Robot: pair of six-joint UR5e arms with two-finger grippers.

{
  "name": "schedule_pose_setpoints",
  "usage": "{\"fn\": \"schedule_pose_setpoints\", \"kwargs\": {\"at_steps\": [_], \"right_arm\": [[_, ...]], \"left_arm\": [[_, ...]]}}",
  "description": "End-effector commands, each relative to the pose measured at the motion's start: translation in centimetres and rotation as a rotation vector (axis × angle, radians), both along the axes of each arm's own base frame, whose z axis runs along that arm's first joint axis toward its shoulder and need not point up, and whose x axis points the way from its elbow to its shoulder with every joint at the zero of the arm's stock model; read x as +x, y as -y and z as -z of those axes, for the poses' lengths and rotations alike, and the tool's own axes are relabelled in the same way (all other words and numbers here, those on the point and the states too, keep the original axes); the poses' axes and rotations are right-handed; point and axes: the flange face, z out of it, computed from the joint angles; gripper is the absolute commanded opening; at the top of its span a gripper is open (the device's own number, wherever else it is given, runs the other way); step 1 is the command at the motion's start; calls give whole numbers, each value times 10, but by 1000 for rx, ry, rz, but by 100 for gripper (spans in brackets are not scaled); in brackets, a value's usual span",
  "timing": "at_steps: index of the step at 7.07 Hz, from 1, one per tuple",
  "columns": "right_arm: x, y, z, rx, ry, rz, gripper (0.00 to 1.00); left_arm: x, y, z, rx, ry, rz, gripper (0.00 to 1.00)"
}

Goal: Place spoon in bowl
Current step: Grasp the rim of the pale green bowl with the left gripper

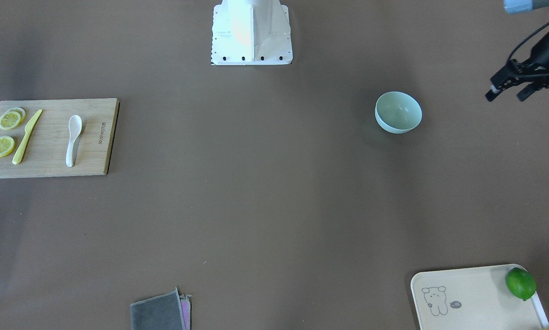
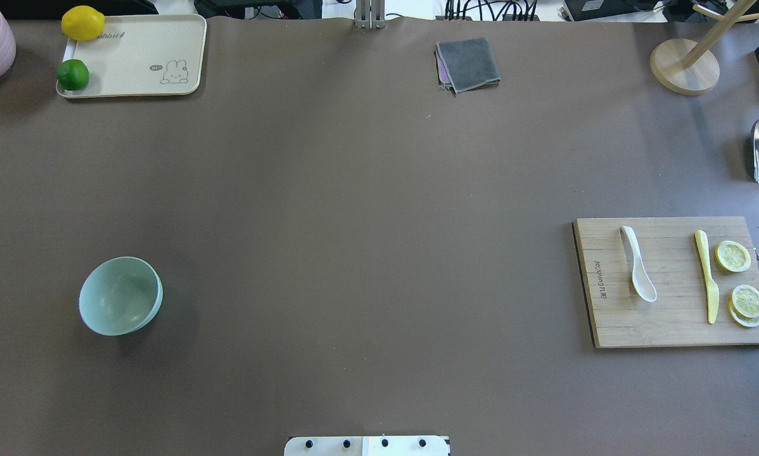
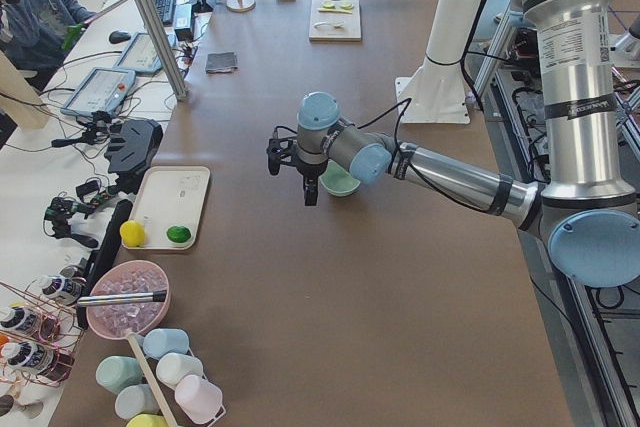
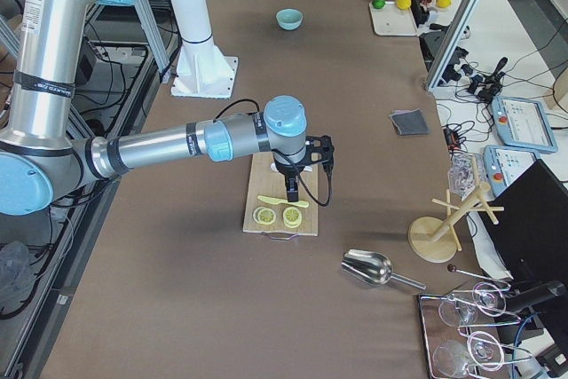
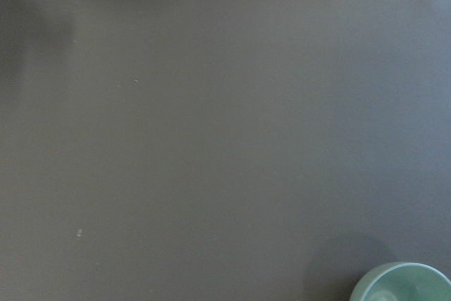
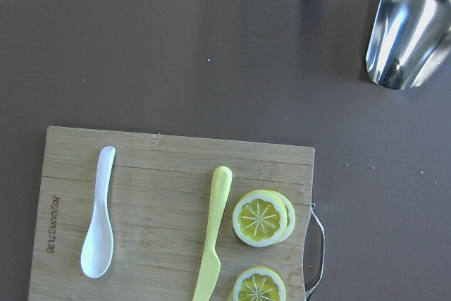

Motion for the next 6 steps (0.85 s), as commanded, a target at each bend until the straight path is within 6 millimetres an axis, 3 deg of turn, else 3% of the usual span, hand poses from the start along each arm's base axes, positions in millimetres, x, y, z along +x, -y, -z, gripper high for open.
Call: {"fn": "schedule_pose_setpoints", "kwargs": {"at_steps": [1, 3, 5, 6], "right_arm": [[-23, 11, 13, -9, 2, 17, 100], [-28, 13, 14, -18, 2, 19, 100], [-28, 13, 13, -21, 0, 18, 100], [-28, 13, 13, -21, 0, 18, 100]], "left_arm": [[107, -23, 16, -49, 17, -16, 97], [156, -28, -12, -34, 92, -62, 93], [159, -39, -24, -6, 95, -93, 93], [172, -47, -28, -5, 102, -128, 88]]}}
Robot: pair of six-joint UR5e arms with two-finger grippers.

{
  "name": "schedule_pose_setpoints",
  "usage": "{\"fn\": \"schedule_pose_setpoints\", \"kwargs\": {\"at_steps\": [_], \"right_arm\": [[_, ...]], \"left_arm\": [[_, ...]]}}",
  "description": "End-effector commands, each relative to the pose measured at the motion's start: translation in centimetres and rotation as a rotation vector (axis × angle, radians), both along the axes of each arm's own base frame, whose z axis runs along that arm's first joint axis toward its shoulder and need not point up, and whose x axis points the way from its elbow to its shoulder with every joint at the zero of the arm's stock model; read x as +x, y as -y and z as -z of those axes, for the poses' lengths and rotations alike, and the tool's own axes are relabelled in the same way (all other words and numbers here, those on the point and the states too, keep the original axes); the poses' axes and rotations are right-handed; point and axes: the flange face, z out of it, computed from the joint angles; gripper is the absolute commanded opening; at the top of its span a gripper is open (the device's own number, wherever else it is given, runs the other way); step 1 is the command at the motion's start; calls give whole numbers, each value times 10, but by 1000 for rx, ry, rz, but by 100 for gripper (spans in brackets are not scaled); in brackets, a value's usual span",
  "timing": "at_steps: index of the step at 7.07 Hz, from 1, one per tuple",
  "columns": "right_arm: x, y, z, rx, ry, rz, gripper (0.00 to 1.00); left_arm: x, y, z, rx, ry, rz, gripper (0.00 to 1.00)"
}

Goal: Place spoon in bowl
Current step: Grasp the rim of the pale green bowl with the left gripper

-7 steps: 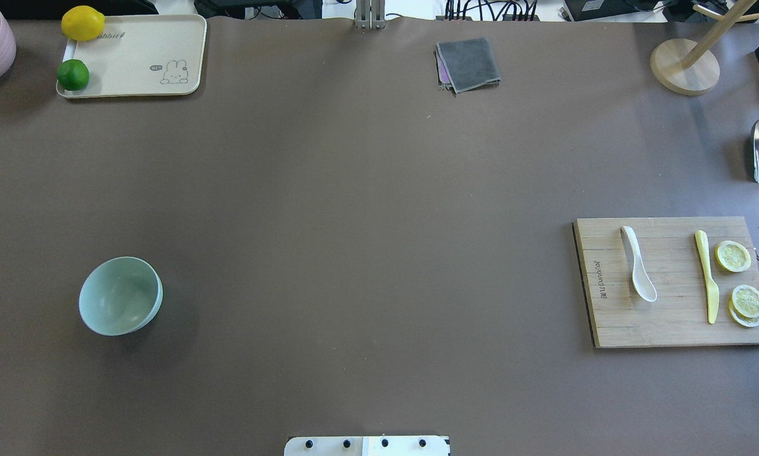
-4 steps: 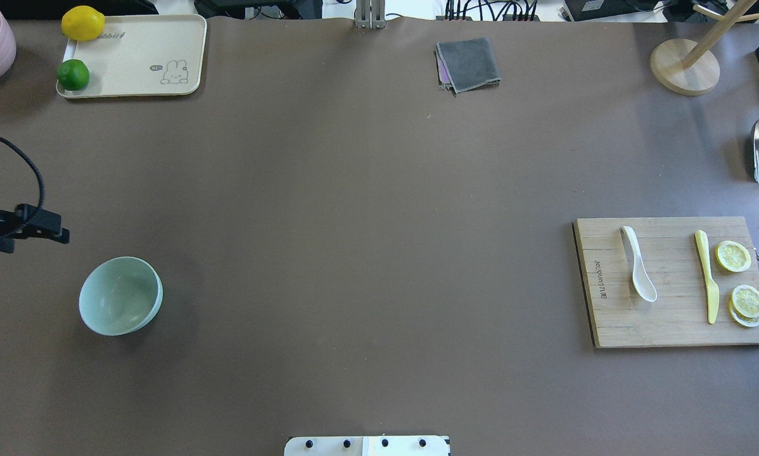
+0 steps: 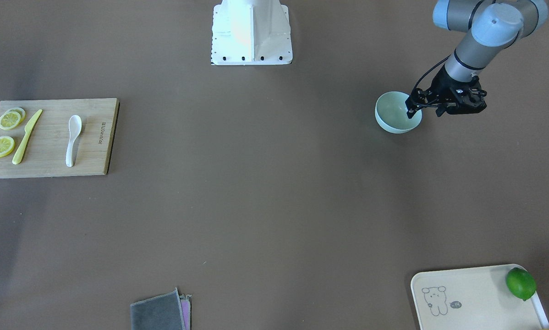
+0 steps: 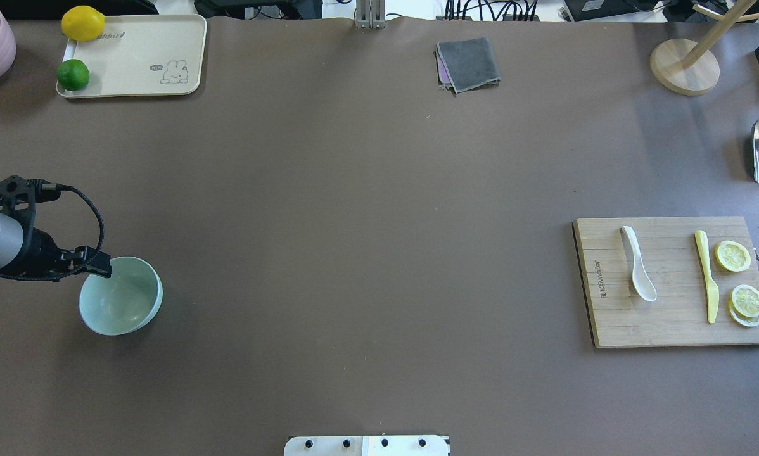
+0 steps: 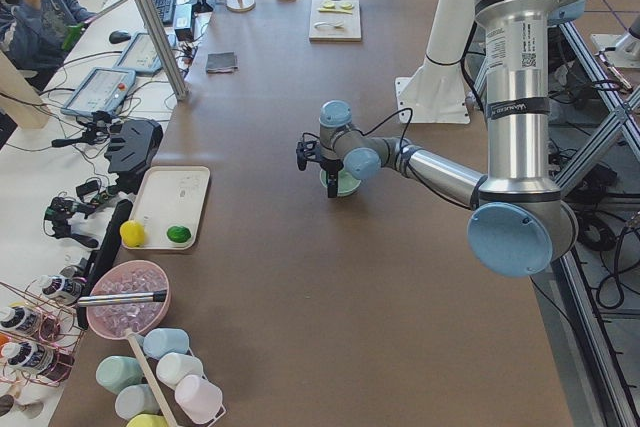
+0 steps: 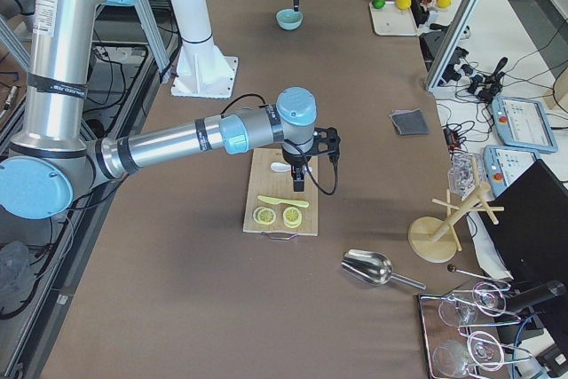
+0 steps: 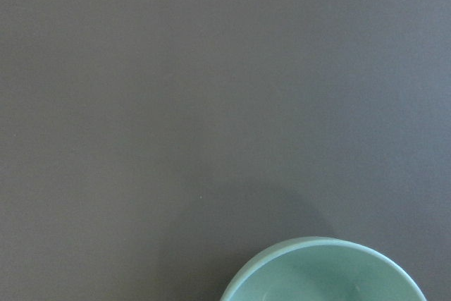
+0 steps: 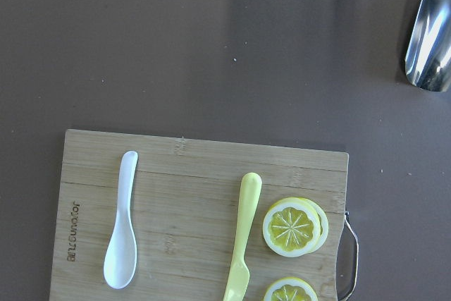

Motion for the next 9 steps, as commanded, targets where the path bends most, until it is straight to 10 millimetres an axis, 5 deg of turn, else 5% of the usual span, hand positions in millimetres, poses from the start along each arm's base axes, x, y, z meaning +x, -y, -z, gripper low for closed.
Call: {"fn": "schedule_pose_setpoints", "kwargs": {"at_steps": [1, 2, 3, 5, 6, 7, 8, 9], "right_arm": [[0, 0, 0, -1, 0, 0, 100], [-1, 1, 1, 0, 0, 1, 100], [-1, 1, 1, 2, 0, 2, 100], [-2, 1, 1, 0, 2, 4, 100], [-5, 6, 5, 10, 2, 7, 100], [-9, 20, 12, 15, 6, 0, 100], [-21, 35, 18, -1, 13, -6, 100], [-47, 47, 31, -25, 19, -3, 100]], "left_arm": [[17, -14, -7, 18, 10, -64, 79], [22, -19, -8, 19, 11, -79, 62], [22, -19, -8, 19, 11, -80, 24], [22, -19, -7, 19, 9, -80, 0], [24, -17, 2, 31, -5, -80, 0], [23, -19, 31, 56, -49, -82, 0], [44, -2, 77, 62, -87, -70, 0], [80, 28, 147, 21, -71, -40, 0]]}}
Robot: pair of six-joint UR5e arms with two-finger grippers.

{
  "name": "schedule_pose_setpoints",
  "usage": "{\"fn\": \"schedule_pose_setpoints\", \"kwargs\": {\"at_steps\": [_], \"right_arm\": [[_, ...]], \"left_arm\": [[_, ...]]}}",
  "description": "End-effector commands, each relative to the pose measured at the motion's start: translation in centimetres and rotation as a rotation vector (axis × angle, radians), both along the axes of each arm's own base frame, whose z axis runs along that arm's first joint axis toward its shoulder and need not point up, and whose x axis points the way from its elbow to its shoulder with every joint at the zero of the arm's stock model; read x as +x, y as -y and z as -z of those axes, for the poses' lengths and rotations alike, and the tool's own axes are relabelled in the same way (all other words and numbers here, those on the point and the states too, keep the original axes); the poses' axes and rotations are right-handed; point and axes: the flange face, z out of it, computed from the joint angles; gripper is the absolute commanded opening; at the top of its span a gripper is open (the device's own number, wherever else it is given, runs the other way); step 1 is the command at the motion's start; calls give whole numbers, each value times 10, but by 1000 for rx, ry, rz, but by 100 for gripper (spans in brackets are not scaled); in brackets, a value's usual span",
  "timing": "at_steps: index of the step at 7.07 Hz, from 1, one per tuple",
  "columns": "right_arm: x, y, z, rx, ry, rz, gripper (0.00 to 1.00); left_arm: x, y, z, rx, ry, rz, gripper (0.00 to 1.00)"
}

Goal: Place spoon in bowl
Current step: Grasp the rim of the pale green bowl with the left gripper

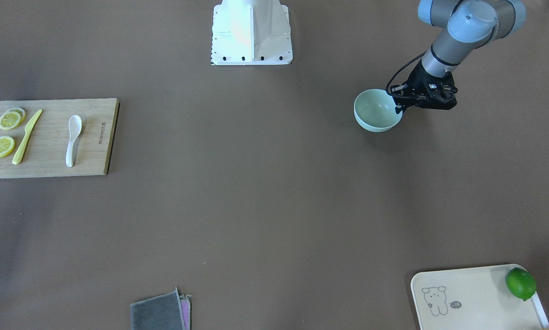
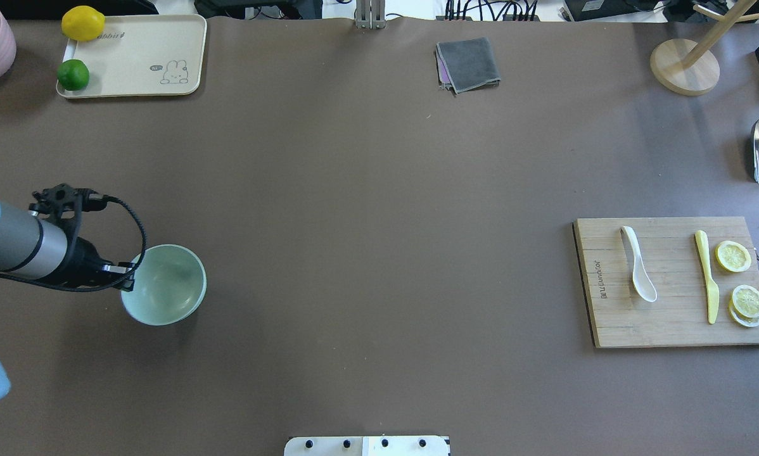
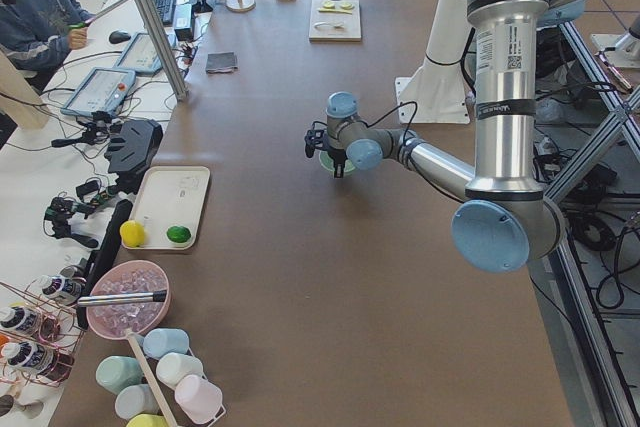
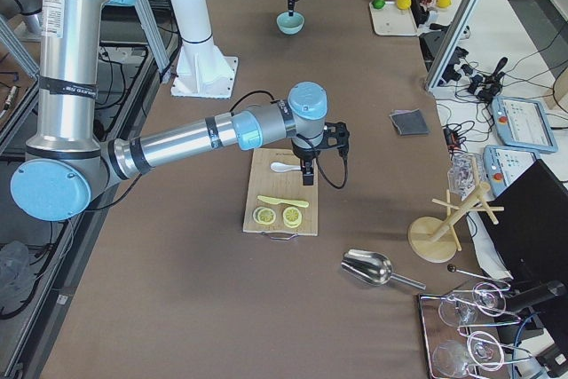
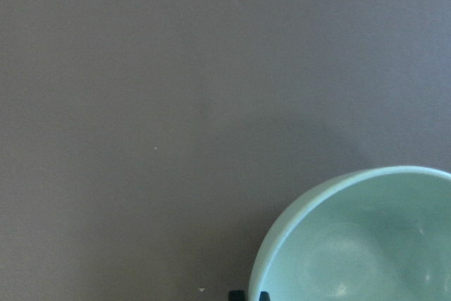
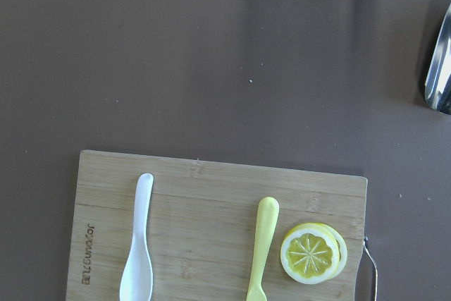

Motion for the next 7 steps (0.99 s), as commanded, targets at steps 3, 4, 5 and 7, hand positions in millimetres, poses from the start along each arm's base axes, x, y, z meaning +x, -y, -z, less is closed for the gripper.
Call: {"fn": "schedule_pose_setpoints", "kwargs": {"at_steps": [3, 4, 5, 7], "right_arm": [[-93, 13, 12, -67, -66, 47, 99], [-111, 12, 11, -72, -67, 81, 98], [-128, 10, 14, -81, -67, 98, 98], [-150, 13, 10, -97, -88, 111, 97]], "left_arm": [[139, 51, 183, -77, -3, 87, 0], [167, 59, 202, -82, -3, 93, 0], [183, 67, 220, -95, -9, 103, 0], [204, 72, 226, -90, -19, 113, 0]]}}
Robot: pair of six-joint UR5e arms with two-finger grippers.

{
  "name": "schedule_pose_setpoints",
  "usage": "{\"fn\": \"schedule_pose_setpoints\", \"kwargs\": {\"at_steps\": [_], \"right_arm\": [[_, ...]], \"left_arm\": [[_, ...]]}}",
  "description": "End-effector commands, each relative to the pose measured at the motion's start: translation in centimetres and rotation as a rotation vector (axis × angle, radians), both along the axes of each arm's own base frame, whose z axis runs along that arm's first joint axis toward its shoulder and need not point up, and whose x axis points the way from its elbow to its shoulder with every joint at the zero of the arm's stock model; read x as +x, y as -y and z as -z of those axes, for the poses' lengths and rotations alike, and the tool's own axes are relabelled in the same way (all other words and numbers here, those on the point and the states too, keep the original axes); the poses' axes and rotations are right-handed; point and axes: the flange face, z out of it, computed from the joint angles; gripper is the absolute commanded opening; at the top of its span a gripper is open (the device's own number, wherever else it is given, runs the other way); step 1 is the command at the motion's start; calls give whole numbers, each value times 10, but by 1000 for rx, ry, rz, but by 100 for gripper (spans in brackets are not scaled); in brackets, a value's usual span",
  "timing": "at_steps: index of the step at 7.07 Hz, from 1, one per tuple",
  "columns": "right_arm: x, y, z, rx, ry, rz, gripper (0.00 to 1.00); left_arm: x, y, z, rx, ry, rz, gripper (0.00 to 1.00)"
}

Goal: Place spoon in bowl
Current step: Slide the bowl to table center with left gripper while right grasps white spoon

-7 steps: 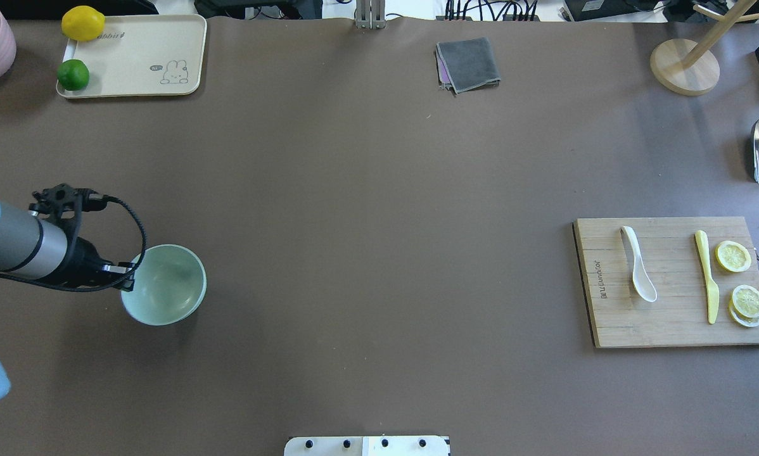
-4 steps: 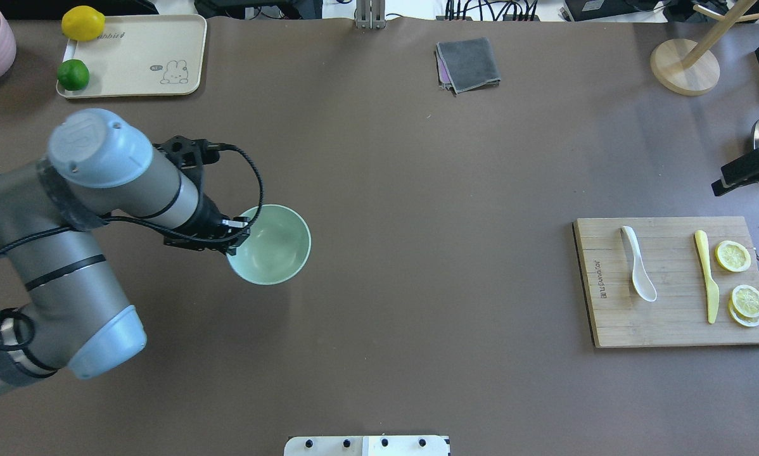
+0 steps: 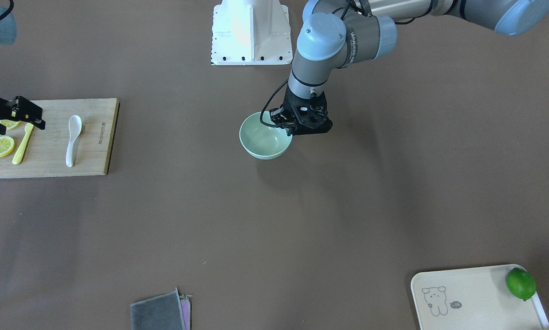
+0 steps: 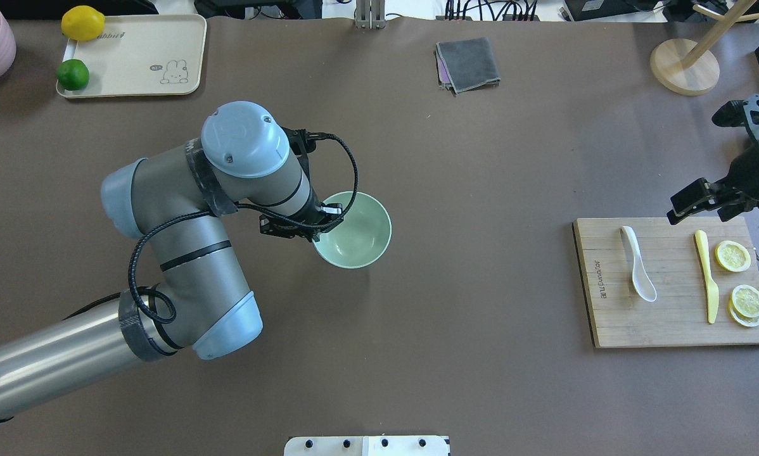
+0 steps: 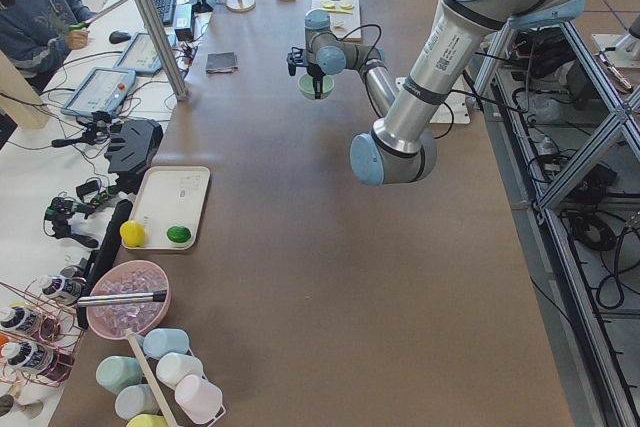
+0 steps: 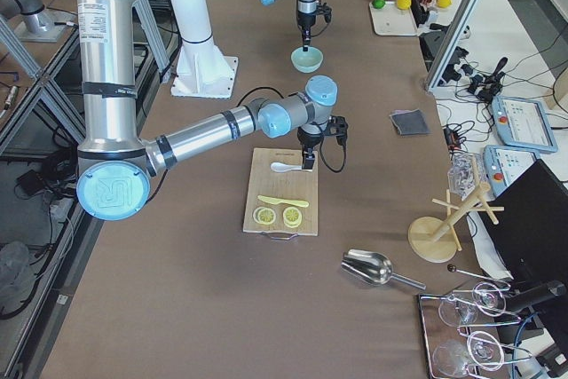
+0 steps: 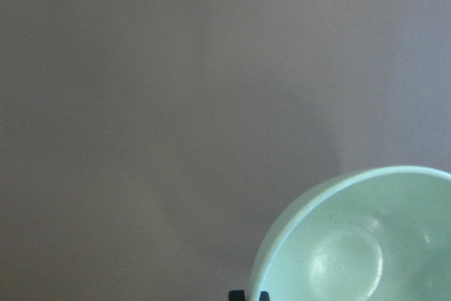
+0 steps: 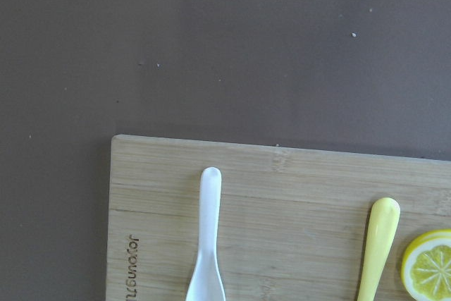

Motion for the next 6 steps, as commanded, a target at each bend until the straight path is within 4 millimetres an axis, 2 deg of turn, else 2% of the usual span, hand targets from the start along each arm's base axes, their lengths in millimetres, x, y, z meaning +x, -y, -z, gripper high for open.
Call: {"fn": "schedule_pose_setpoints", "kwargs": {"at_steps": [1, 3, 6], "right_arm": [[-29, 3, -3, -18, -27, 16, 96], [-42, 0, -15, -16, -37, 17, 94], [-58, 2, -41, 2, -7, 9, 94]], "left_arm": [[27, 3, 1, 18, -27, 7, 0], [40, 6, 2, 2, -31, 16, 0], [55, -6, -1, 36, -31, 22, 0]]}}
